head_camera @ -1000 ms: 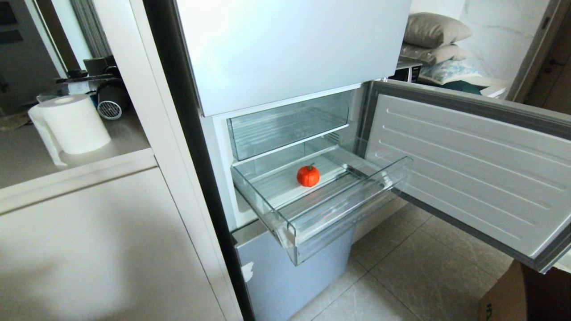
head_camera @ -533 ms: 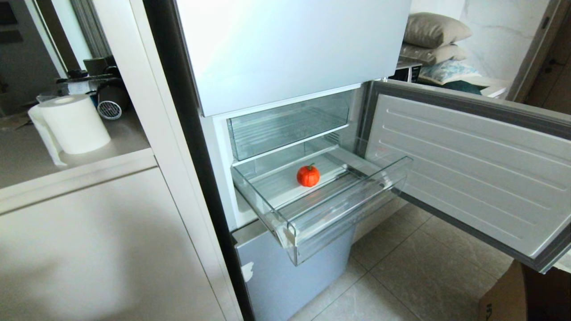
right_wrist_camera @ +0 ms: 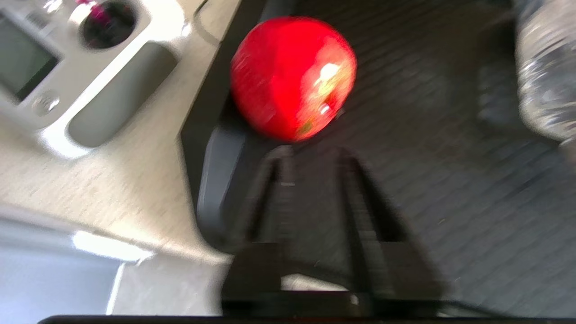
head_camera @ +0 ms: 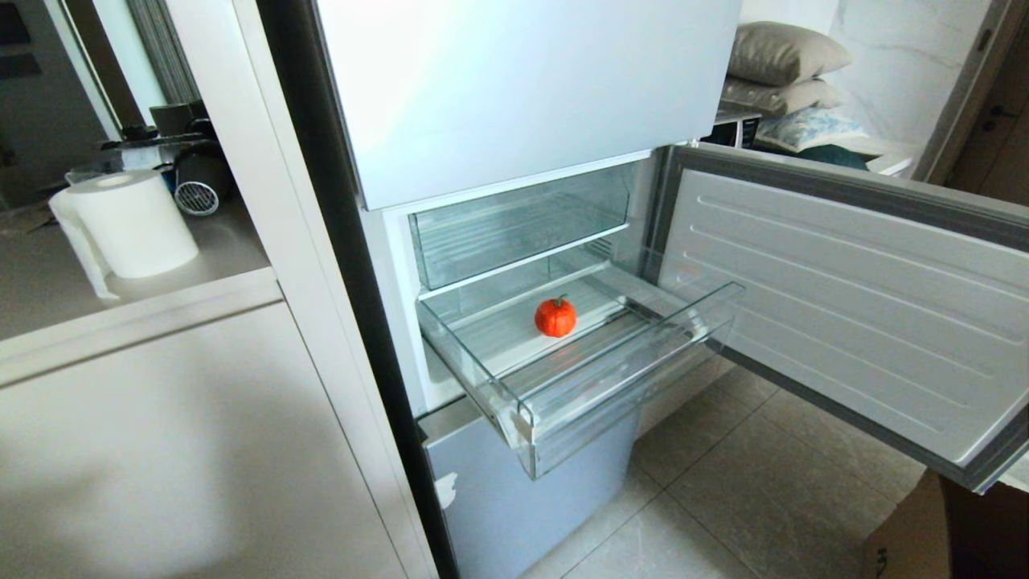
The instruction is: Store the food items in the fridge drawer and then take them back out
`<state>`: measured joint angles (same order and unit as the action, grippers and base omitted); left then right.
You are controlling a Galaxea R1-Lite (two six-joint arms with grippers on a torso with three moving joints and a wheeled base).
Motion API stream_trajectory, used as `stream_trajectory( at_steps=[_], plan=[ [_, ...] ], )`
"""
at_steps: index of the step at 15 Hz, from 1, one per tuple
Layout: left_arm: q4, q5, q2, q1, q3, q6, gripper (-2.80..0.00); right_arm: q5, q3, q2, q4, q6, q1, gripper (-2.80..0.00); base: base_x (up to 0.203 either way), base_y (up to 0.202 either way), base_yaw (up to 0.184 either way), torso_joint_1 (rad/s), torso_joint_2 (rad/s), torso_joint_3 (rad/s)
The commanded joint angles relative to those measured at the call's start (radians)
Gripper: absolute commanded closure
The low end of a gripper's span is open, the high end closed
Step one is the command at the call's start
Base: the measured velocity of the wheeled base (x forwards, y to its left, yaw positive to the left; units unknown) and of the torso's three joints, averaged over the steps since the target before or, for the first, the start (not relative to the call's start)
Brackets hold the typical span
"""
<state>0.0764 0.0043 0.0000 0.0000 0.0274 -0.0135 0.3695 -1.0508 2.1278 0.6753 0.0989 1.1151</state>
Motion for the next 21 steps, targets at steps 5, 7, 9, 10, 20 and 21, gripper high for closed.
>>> stream_trajectory(
  at_steps=[5,7,9,10,20,21],
  plan=[
    [0.0,0.0,0.0,0.0,0.0,0.0,0.0,-0.008,-0.136,0.04,-0.093,0.002,-0.04,-2.8,0.0,0.0,0.0,0.0,0.0,0.0],
    [0.0,0.0,0.0,0.0,0.0,0.0,0.0,-0.018,-0.23,0.077,-0.166,0.001,-0.065,-2.8,0.0,0.0,0.0,0.0,0.0,0.0],
    [0.0,0.0,0.0,0.0,0.0,0.0,0.0,-0.062,-0.32,0.124,-0.222,0.002,-0.081,-2.8,0.0,0.0,0.0,0.0,0.0,0.0],
    [0.0,0.0,0.0,0.0,0.0,0.0,0.0,-0.073,-0.355,0.143,-0.237,0.002,-0.084,-2.8,0.0,0.0,0.0,0.0,0.0,0.0],
    [0.0,0.0,0.0,0.0,0.0,0.0,0.0,-0.114,-0.512,0.271,-0.281,0.002,-0.118,-2.8,0.0,0.0,0.0,0.0,0.0,0.0],
    [0.0,0.0,0.0,0.0,0.0,0.0,0.0,-0.113,-0.516,0.273,-0.28,0.002,-0.125,-2.8,0.0,0.0,0.0,0.0,0.0,0.0]
  ],
)
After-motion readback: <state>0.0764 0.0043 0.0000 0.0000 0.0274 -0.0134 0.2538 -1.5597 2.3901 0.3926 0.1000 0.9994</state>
